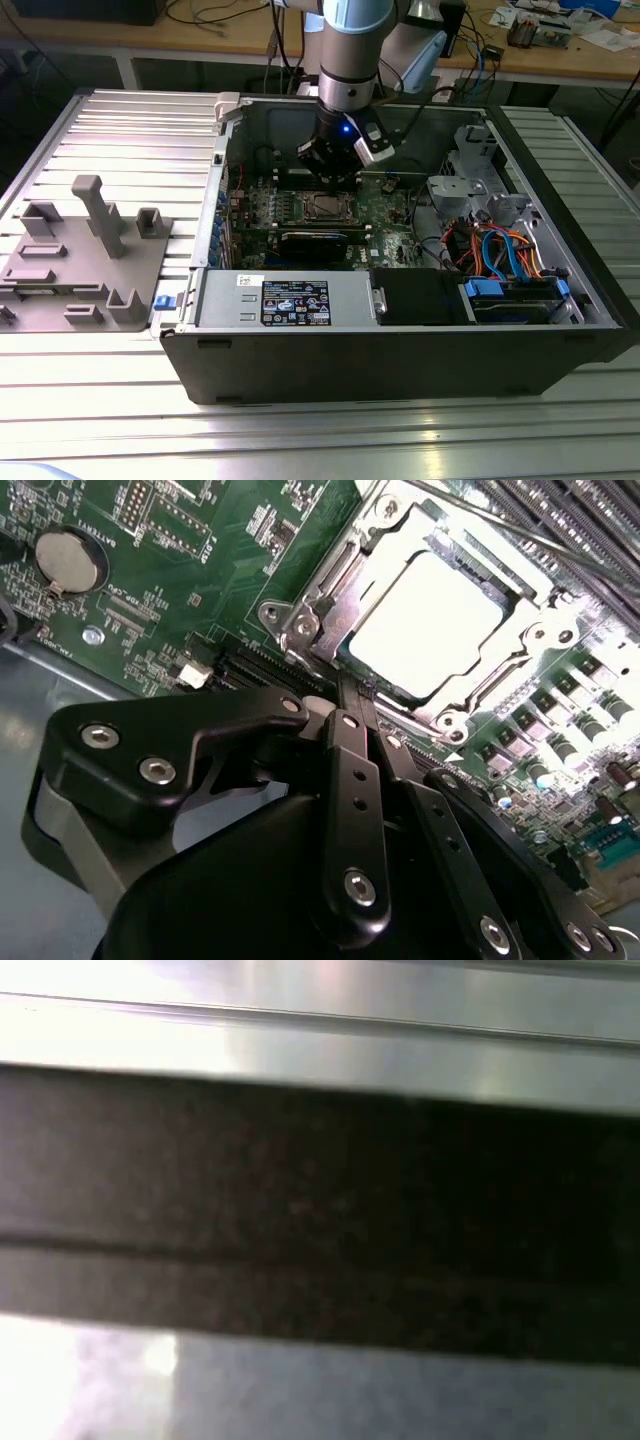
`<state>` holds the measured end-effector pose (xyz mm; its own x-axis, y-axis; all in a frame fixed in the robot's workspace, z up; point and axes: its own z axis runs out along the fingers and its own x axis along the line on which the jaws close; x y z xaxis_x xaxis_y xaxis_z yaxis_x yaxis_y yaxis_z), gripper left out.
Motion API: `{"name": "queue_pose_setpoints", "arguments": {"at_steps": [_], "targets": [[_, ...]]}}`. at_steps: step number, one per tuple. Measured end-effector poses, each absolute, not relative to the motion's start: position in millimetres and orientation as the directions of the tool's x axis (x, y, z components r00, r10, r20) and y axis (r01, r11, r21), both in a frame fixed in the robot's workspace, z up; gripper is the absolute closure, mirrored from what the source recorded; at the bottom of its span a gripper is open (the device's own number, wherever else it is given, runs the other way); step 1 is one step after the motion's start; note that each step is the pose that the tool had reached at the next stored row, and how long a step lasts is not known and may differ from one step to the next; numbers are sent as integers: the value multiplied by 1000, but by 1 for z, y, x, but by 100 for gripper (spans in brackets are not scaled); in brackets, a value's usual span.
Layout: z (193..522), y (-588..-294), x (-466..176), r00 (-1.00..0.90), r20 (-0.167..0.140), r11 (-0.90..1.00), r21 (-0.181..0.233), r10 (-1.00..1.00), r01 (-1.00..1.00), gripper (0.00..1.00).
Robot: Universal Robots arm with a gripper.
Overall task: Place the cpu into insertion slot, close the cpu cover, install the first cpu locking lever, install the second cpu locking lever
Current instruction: 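Install the first cpu locking lever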
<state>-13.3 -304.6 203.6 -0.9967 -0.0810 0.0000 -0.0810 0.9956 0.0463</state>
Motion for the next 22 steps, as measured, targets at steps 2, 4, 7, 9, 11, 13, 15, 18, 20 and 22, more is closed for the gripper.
{"name": "queue_pose_setpoints", "arguments": {"at_steps": [2, 4, 7, 9, 11, 13, 15, 18, 20, 22], "targets": [[204, -305, -13, -997, 0, 996, 46, -82, -82, 89], [203, -305, -13, -997, 0, 995, 46, -83, -83, 89], [203, -304, -12, -996, 0, 995, 46, -84, -84, 89], [202, -303, -10, -996, 0, 995, 47, -86, -86, 89], [202, -302, -9, -996, -1, 995, 48, -87, -87, 89], [202, -302, -8, -996, 0, 995, 47, -88, -88, 89], [202, -302, -7, -996, 0, 995, 46, -90, -89, 89], [202, -302, -7, -996, 0, 995, 47, -90, -90, 89], [205, -302, -6, -996, -1, 995, 47, -90, -90, 89], [207, -302, -6, -996, -1, 995, 46, -91, -90, 89]]}}
